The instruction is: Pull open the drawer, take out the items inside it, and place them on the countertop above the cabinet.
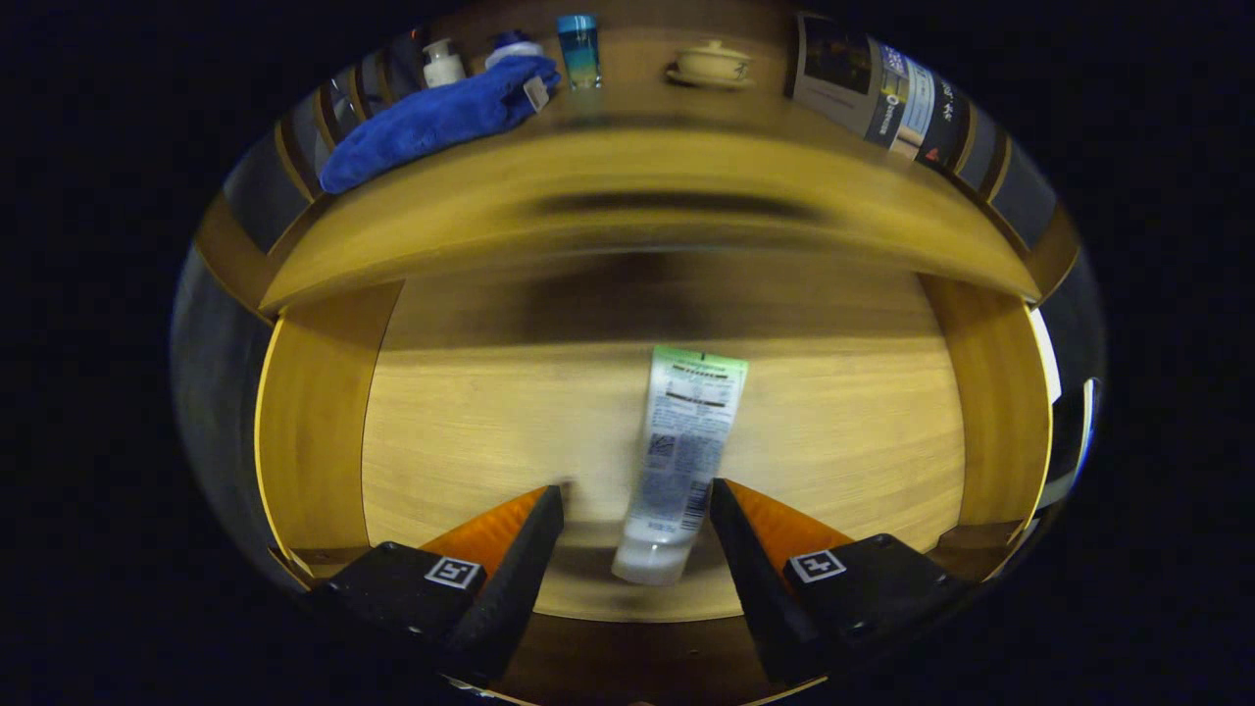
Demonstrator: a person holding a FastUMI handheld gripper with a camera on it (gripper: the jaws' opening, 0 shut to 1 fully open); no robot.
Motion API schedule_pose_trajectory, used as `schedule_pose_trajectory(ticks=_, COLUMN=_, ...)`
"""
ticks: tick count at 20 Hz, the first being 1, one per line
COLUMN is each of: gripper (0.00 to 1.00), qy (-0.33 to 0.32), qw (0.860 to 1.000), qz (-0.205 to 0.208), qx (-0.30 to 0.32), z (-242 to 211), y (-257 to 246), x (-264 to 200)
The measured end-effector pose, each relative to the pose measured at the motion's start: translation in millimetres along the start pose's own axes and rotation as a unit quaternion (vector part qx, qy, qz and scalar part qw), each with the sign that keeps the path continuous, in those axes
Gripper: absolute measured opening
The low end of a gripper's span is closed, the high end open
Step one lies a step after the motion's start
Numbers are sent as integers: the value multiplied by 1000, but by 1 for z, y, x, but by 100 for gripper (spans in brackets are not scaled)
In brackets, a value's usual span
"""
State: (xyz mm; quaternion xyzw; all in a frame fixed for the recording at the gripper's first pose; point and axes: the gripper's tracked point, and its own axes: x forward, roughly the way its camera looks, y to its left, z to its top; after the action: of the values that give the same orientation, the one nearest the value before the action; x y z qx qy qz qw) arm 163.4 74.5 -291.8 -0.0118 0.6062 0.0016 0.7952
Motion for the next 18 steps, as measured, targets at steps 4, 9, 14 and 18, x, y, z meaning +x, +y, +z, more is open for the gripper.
schedule_pose_trajectory(ticks=4, gripper=96, qy=36, qw=999, qz=-10, qx=10, z=-7, y=-5, x=11)
schedule_pose_trajectory(ticks=9, gripper=71, qy=34, qw=999, qz=-6, qx=7, z=-6, y=6, x=11)
schedule_pose_trajectory(ticks=14, gripper=41, qy=-15, qw=1000, qz=11, qx=-12, z=3, y=8, x=5)
schedule_pose_trajectory(ticks=18, gripper=41, qy=-69, qw=996, qz=57, qx=-21, z=13, y=9, x=-38)
